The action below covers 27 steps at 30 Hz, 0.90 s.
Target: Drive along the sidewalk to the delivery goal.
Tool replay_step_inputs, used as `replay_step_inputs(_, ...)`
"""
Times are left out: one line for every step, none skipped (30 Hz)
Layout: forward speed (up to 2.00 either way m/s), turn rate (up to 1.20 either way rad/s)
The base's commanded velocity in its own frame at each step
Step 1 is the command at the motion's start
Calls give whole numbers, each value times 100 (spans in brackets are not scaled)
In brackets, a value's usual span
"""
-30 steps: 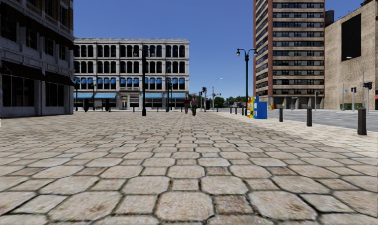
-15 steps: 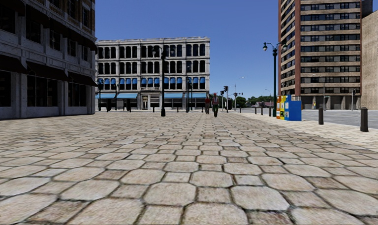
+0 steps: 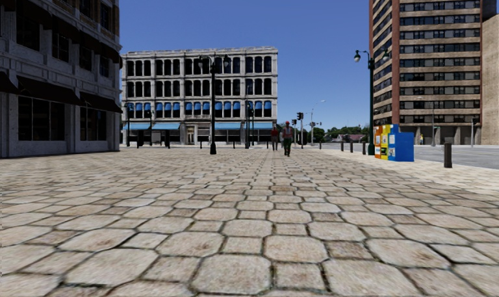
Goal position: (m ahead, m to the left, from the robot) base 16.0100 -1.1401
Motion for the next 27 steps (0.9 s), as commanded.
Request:
replay_step_inputs(200, 0)
replay_step_inputs(200, 0)
replay_step_inputs(200, 0)
replay_step_inputs(200, 0)
replay_step_inputs(200, 0)
replay_step_inputs(200, 0)
replay_step_inputs(200, 0)
replay_step_inputs(200, 0)
replay_step_inputs(200, 0)
replay_step_inputs(200, 0)
replay_step_inputs(200, 0)
replay_step_inputs(200, 0)
replay_step_inputs(200, 0)
replay_step_inputs(200, 0)
replay_step_inputs(200, 0)
replay_step_inputs(200, 0)
replay_step_inputs(200, 0)
replay_step_inputs(200, 0)
replay_step_inputs(200, 0)
replay_step_inputs(200, 0)
replay_step_inputs(200, 0)
replay_step_inputs(200, 0)
replay_step_inputs(200, 0)
replay_step_inputs(200, 0)
replay_step_inputs(200, 0)
replay_step_inputs(200, 0)
replay_step_inputs(200, 0)
